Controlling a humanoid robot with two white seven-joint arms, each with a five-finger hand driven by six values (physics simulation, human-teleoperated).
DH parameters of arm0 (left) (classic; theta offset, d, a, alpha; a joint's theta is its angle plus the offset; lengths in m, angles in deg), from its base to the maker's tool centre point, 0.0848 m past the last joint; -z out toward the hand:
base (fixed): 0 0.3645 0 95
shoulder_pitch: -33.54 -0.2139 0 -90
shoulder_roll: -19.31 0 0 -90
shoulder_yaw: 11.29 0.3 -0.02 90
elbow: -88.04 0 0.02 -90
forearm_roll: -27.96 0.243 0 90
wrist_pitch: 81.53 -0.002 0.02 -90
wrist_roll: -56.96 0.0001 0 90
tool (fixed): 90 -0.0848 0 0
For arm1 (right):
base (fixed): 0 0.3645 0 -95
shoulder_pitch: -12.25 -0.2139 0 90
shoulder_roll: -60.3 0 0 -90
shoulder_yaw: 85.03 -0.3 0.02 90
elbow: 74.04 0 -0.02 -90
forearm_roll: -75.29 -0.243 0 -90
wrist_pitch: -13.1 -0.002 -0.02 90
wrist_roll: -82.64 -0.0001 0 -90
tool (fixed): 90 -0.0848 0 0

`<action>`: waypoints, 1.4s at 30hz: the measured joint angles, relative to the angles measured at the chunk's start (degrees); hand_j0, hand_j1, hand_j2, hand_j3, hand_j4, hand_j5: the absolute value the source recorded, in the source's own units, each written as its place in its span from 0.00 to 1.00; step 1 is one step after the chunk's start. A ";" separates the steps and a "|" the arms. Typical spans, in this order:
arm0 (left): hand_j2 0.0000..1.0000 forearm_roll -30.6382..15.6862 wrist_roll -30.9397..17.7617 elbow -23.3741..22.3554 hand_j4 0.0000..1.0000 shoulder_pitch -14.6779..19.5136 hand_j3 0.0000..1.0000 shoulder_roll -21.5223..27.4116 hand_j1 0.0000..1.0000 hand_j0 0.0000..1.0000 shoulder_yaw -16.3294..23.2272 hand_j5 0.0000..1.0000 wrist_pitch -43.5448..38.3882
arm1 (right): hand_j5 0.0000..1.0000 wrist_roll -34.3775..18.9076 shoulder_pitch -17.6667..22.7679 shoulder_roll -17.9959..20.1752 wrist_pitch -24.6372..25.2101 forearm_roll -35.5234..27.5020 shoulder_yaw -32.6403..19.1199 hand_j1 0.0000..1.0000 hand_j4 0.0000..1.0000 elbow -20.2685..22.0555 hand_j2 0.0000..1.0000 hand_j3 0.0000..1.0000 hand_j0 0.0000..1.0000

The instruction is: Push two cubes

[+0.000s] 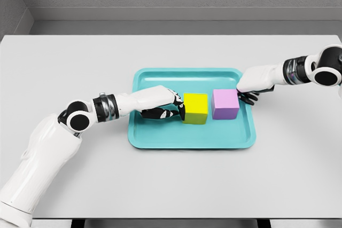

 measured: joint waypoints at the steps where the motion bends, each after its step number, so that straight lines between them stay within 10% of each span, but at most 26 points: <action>1: 0.49 0.00 0.02 0.00 0.49 0.00 0.49 0.01 0.49 0.49 0.01 0.49 0.01 | 0.12 0.08 0.00 0.12 0.03 -0.27 0.04 0.12 0.12 0.04 0.12 0.12 0.12; 42: 0.49 0.05 0.02 -2.53 0.49 0.26 0.49 -3.36 0.49 0.49 0.04 0.49 0.04 | 0.13 0.26 -1.05 5.42 -0.12 -1.95 3.60 0.13 0.13 8.32 0.13 0.13 0.13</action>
